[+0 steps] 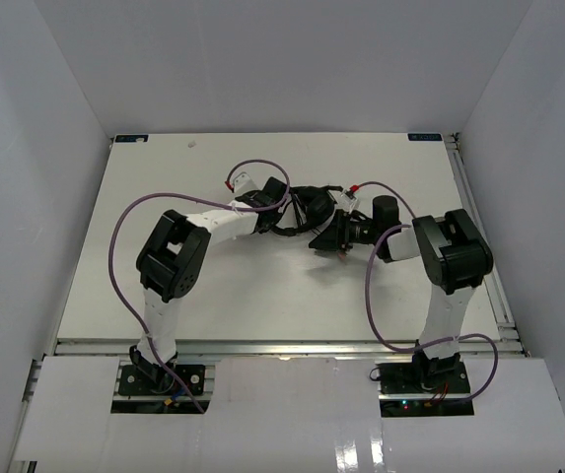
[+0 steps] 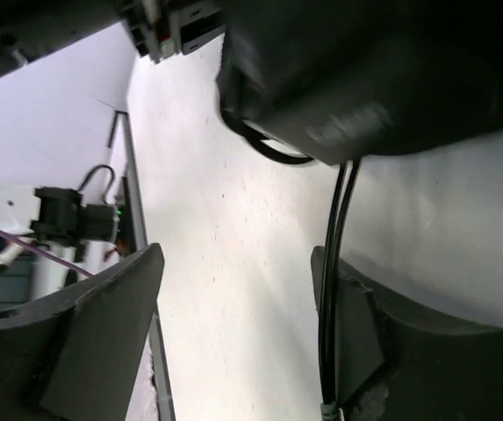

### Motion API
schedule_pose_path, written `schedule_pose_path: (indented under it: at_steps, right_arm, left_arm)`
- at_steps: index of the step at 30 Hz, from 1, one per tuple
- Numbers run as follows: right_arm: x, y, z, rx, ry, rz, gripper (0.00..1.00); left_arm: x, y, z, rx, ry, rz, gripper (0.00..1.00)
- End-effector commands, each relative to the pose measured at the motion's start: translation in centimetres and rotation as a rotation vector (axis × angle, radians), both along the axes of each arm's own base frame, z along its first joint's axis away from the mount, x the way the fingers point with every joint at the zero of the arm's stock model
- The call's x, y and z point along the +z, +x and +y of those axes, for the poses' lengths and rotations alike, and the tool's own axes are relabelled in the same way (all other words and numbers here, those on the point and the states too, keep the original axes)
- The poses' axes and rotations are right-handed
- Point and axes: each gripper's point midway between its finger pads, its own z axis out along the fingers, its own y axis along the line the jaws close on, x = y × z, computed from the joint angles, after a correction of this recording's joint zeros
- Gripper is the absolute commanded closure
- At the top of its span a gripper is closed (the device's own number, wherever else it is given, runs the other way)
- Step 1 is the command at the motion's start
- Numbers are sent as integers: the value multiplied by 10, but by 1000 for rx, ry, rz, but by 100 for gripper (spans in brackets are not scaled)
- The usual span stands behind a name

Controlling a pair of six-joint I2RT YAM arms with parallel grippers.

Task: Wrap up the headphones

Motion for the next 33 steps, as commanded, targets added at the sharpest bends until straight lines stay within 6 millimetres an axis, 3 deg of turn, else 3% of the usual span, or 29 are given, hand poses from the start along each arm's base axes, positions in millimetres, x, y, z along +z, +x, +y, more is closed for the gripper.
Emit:
schedule_pose_path:
  at_steps: [1,3,6,8,10,16,19,22,24,26,28,33]
  right_arm:
    - [-7,-27,-36,42,-223,-90,9]
    - [-11,-30,-56,21,-318,-98,10]
    - [-7,-31,-83,-20,-443,-131,10]
    - [-6,-28,-98,-54,-515,-169,10]
    - [1,-25,-112,-95,-582,-233,10]
    - [12,-15,-124,-88,-652,-339,10]
    - [45,-3,-138,-157,-729,-521,10]
    - [101,14,-166,-409,-805,-687,10]
    - [127,16,-189,-618,-836,-653,10]
    - [147,13,-203,-722,-859,-644,10]
    - [164,9,-217,-790,-895,-674,10]
    - [184,-11,-222,-820,-886,-755,10]
  left_arm:
    - [13,-1,19,-34,92,9,33]
    - [23,-3,16,-78,87,-1,16]
    - [47,-7,14,-158,87,-45,8]
    - [62,-10,11,-221,82,-85,5]
    - [90,-16,10,-297,67,-167,3]
    - [149,-44,2,-469,-16,-320,2]
    - [191,-67,2,-648,21,-445,2]
    - [232,-107,-6,-893,16,-614,2]
    - [250,-133,-3,-1009,41,-679,2]
    - [255,-153,4,-1084,74,-687,2]
    - [248,-167,18,-1096,111,-651,2]
    - [233,-197,41,-1086,128,-654,2]
